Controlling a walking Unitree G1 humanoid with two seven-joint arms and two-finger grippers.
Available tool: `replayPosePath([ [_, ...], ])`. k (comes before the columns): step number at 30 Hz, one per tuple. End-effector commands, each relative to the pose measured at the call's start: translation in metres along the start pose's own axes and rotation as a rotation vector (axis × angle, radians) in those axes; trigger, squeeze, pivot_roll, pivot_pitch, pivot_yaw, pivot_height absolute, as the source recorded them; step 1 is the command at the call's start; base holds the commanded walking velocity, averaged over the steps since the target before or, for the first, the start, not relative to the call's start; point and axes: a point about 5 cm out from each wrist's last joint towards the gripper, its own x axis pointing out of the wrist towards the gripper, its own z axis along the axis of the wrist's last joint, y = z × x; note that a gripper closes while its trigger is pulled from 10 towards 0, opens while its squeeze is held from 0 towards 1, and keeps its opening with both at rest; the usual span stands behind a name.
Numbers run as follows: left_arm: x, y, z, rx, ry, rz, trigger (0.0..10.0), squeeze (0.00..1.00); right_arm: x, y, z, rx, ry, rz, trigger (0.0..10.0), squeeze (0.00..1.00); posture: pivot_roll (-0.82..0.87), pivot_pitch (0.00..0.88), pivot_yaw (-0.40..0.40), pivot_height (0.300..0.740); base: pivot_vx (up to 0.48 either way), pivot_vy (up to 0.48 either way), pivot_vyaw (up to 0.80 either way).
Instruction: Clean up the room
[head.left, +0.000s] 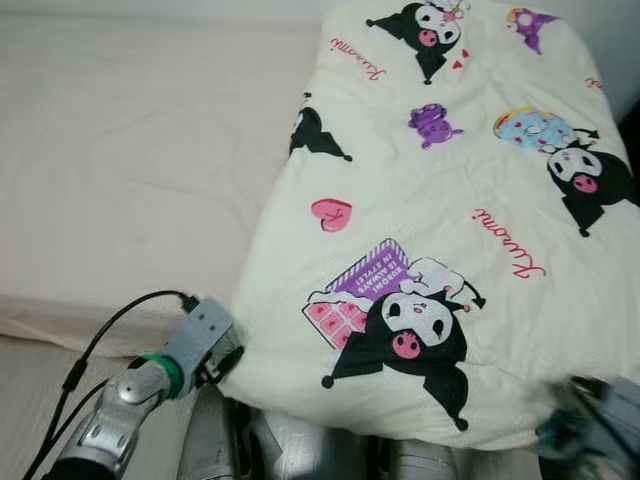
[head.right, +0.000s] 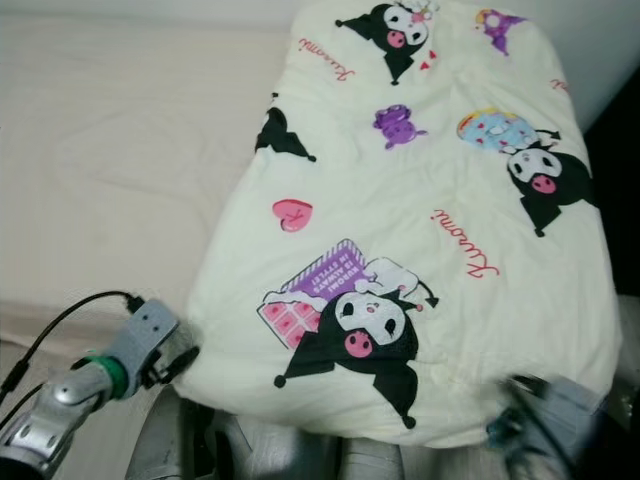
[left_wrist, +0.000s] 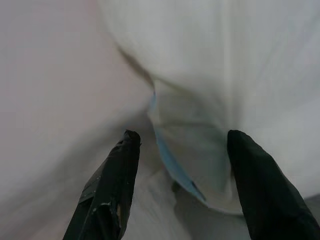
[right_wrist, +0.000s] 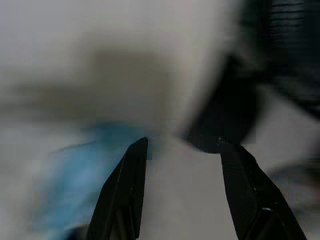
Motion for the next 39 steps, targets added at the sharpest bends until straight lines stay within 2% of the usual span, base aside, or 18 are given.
replayPosePath([
  [1,-0.003,-0.004,-0.009,0.014,0.030,-0.013,10.0,0.00,-0.002,-0.004,-0.008,-0.017,0.026,-0.042,10.0,0.00,-0.08,0.183,0.089,0.600,0.000,0.000,0.00],
  [3,-0.004,-0.003,-0.008,0.015,0.022,-0.007,10.0,0.00,-0.002,-0.009,-0.002,-0.030,-0.009,-0.071,10.0,0.00,-0.08,0.182,0.088,0.600,0.000,0.000,0.00],
  [4,-0.004,0.003,0.000,-0.004,-0.012,0.019,10.0,0.00,-0.004,-0.006,0.015,-0.005,-0.096,-0.049,10.0,0.00,-0.09,0.182,0.088,0.600,0.000,0.000,0.00],
  [5,-0.004,0.013,0.014,-0.038,-0.075,0.062,10.0,0.00,-0.010,0.006,0.040,0.056,-0.229,0.043,10.0,0.00,-0.09,0.179,0.087,0.600,0.000,0.000,0.00],
  [6,-0.004,0.013,0.014,-0.038,-0.075,0.062,10.0,0.00,-0.010,0.006,0.040,0.056,-0.229,0.043,10.0,0.00,-0.09,0.179,0.087,0.600,0.000,0.000,0.00],
  [7,-0.005,0.029,0.035,-0.066,-0.163,0.135,10.0,0.00,-0.024,0.026,0.074,0.097,-0.409,0.191,10.0,0.00,-0.09,0.176,0.083,0.600,0.000,0.000,0.00],
  [8,-0.005,0.029,0.035,-0.066,-0.163,0.135,10.0,0.00,-0.024,0.026,0.074,0.097,-0.409,0.191,10.0,0.00,-0.09,0.176,0.083,0.600,0.000,0.000,0.00],
  [10,-0.017,0.069,0.089,-0.152,-0.392,0.276,10.0,0.00,-0.072,0.069,0.138,0.190,-0.712,0.500,10.0,0.00,-0.08,0.164,0.070,0.600,0.000,0.000,0.00],
  [11,-0.017,0.069,0.089,-0.152,-0.392,0.276,10.0,0.00,-0.072,0.069,0.138,0.190,-0.712,0.500,10.0,0.00,-0.08,0.164,0.070,0.600,0.000,0.000,0.00],
  [13,-0.041,0.095,0.140,-0.176,-0.608,0.287,10.0,0.00,-0.124,0.102,0.182,0.236,-0.910,0.733,10.0,0.00,-0.08,0.151,0.062,0.600,0.000,0.000,0.00],
  [17,-0.043,0.096,0.146,-0.175,-0.631,0.282,10.0,0.00,-0.130,0.106,0.186,0.243,-0.925,0.756,10.0,0.00,-0.07,0.148,0.060,0.600,0.000,0.000,0.00],
  [19,-0.041,0.093,0.158,-0.178,-0.670,0.326,10.0,0.00,-0.138,0.124,0.187,0.210,-0.938,0.808,10.0,0.00,-0.07,0.132,0.051,0.600,0.000,0.000,0.00],
  [20,-0.041,0.093,0.158,-0.178,-0.670,0.326,10.0,0.00,-0.138,0.124,0.187,0.210,-0.938,0.808,10.0,0.00,-0.07,0.132,0.051,0.600,0.000,0.000,0.00],
  [22,-0.034,0.089,0.164,-0.156,-0.677,0.521,10.0,0.00,-0.135,0.146,0.175,0.182,-0.897,0.854,10.0,0.00,-0.06,0.109,0.031,0.600,0.000,0.000,0.00],
  [24,-0.034,0.089,0.164,-0.156,-0.677,0.521,10.0,0.00,-0.135,0.146,0.175,0.182,-0.897,0.854,10.0,0.00,-0.06,0.109,0.031,0.600,0.000,0.000,0.00],
  [25,-0.031,0.082,0.164,-0.173,-0.678,0.629,10.0,0.00,-0.131,0.159,0.165,0.174,-0.859,0.892,10.0,0.00,-0.04,0.097,0.008,0.600,0.000,0.000,0.00],
  [35,-0.032,0.070,0.160,-0.223,-0.658,0.630,10.0,0.00,-0.121,0.177,0.155,0.123,-0.785,0.919,10.0,0.00,-0.02,0.086,-0.027,0.624,0.000,0.000,0.00],
  [39,-0.022,0.058,0.163,-0.238,-0.646,0.568,10.0,0.00,-0.119,0.181,0.151,0.111,-0.777,0.924,10.0,0.00,-0.02,0.080,-0.023,0.644,0.000,0.000,0.00],
])
